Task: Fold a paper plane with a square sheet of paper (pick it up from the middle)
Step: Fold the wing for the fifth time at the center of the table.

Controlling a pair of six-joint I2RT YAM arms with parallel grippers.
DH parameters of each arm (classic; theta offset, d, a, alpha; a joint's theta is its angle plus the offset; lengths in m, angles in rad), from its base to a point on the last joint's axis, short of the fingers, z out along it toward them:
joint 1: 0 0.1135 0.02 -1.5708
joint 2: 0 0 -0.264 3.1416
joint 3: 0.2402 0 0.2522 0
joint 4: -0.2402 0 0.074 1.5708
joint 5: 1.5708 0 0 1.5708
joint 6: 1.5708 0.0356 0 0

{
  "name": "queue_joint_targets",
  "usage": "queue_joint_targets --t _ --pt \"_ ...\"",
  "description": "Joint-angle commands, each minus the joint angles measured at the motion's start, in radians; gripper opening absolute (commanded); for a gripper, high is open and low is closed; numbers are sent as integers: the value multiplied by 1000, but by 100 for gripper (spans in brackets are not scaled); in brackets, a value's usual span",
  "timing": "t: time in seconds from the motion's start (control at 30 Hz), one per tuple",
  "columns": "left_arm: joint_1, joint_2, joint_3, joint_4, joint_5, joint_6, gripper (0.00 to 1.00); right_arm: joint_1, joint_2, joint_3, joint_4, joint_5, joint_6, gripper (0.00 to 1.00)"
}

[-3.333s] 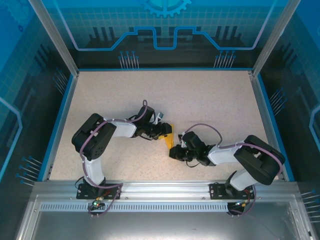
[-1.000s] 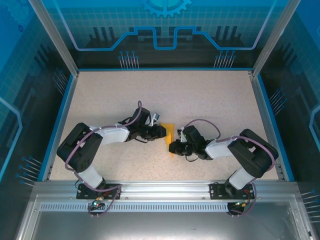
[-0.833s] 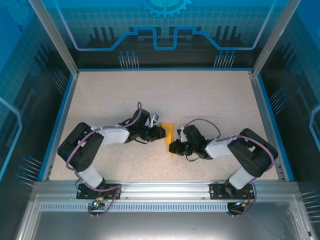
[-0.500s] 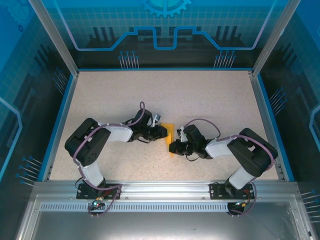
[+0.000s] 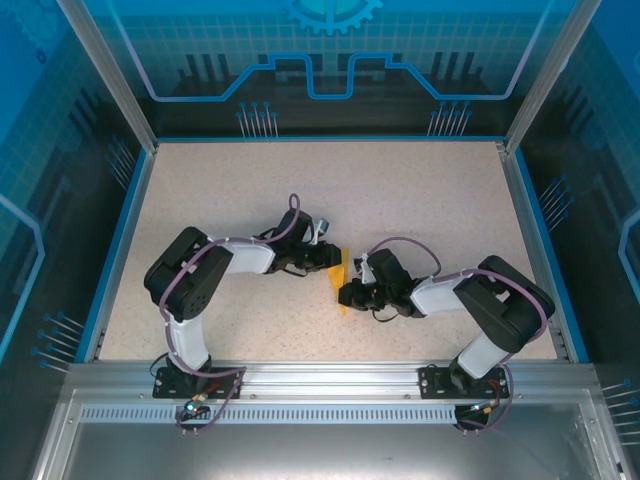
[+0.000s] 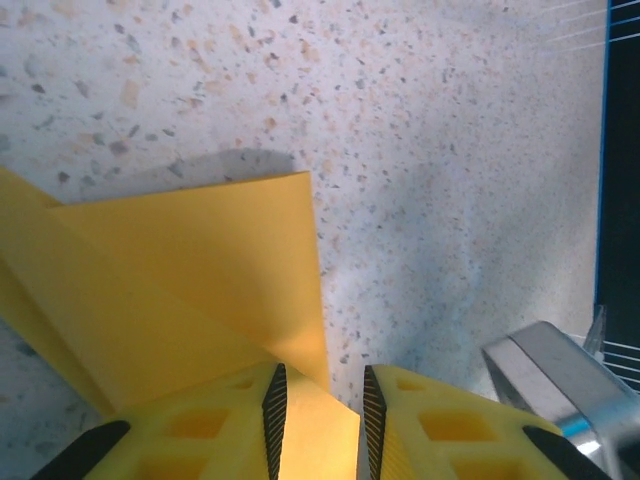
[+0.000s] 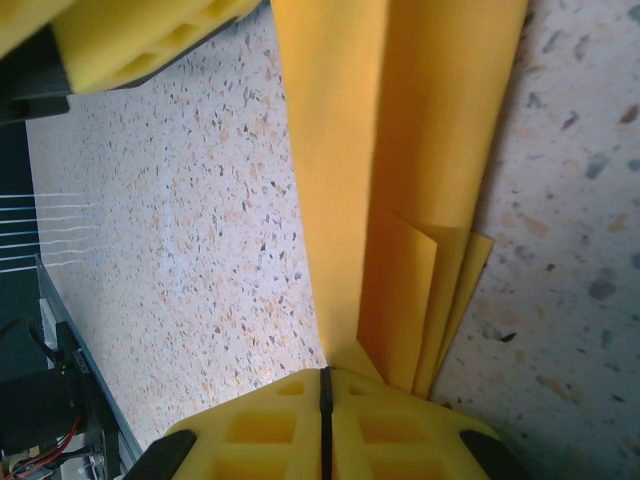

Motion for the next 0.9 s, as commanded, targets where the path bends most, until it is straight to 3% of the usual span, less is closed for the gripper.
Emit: queue_joint_targets --t 0.0,0.87 --pt "0 38 25 -39 -26 51 30 -9 61 -40 -148 86 -23 9" --pt "95 120 143 -118 8 142 30 -9 44 -64 -178 73 -34 8"
